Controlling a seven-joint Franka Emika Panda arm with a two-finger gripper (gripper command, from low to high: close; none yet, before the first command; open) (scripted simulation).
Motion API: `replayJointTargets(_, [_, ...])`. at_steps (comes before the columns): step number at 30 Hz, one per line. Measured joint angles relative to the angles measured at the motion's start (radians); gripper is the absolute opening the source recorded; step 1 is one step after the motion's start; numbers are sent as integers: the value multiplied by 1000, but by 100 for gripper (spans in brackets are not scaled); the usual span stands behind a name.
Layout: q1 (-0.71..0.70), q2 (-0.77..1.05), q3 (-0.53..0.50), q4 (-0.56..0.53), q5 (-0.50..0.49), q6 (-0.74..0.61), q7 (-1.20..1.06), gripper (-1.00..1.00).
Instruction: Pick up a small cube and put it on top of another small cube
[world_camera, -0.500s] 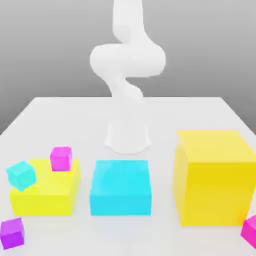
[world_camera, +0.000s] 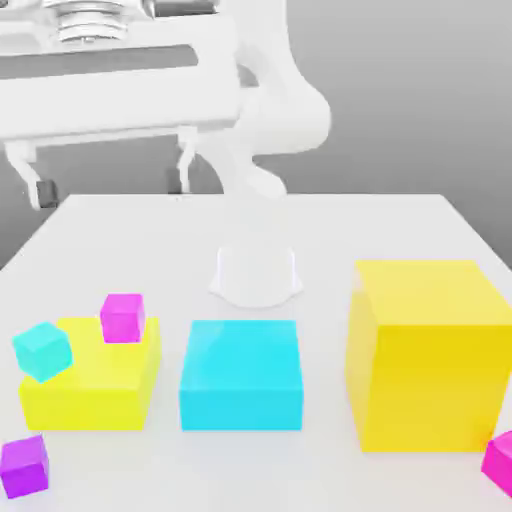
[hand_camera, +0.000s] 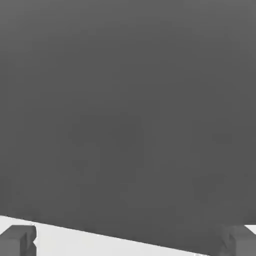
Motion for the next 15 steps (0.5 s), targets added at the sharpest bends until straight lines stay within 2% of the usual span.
replayJointTargets(7, [-73,256,-41,6,115,57,-267,0])
replayJointTargets(15, [-182,512,-51,3,122,151,-485,0])
